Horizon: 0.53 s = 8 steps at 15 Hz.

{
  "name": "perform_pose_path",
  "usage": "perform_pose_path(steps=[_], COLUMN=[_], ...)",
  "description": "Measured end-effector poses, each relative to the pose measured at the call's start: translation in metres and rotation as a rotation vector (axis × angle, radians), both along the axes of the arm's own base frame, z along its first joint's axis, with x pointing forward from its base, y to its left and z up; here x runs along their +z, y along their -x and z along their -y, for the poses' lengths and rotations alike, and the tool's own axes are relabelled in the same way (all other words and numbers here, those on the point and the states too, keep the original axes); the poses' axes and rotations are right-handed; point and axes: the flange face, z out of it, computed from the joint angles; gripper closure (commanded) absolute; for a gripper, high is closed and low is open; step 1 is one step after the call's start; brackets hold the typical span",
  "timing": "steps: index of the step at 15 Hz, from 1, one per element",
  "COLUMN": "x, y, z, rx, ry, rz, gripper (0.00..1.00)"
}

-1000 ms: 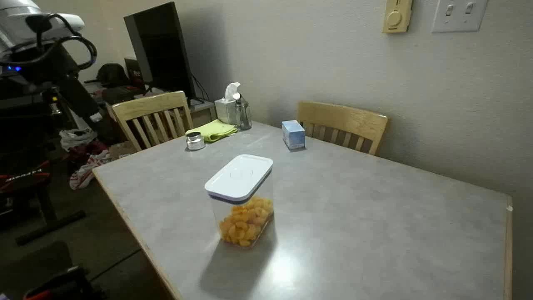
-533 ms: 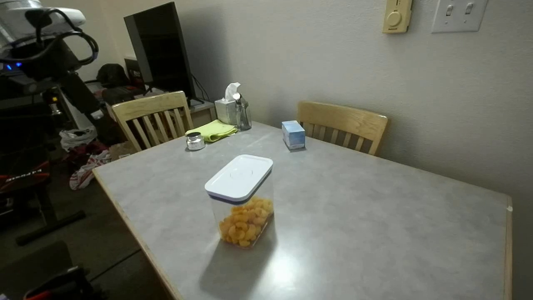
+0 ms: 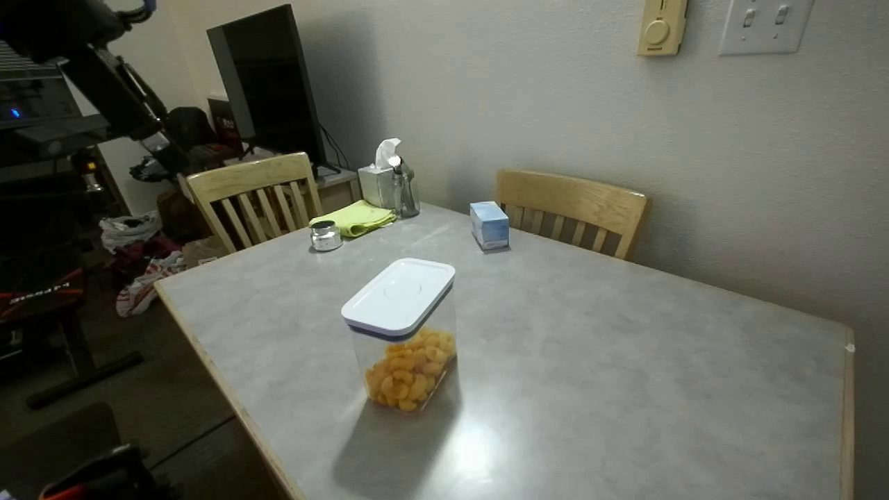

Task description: Press down on the lid and open the food container

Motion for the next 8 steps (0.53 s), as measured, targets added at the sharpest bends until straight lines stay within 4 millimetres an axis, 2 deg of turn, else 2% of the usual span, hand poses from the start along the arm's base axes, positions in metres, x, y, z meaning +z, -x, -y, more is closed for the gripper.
perform_pose_path(steps=[4,8], x=[0.009,-0.006], y=[0.002,-0.001], z=[0.057,0.106], rx=[-0.147,-0.276], ry=[-0.097,-0.141], rz=[0.010,-0.019], gripper=[0.00,0.00])
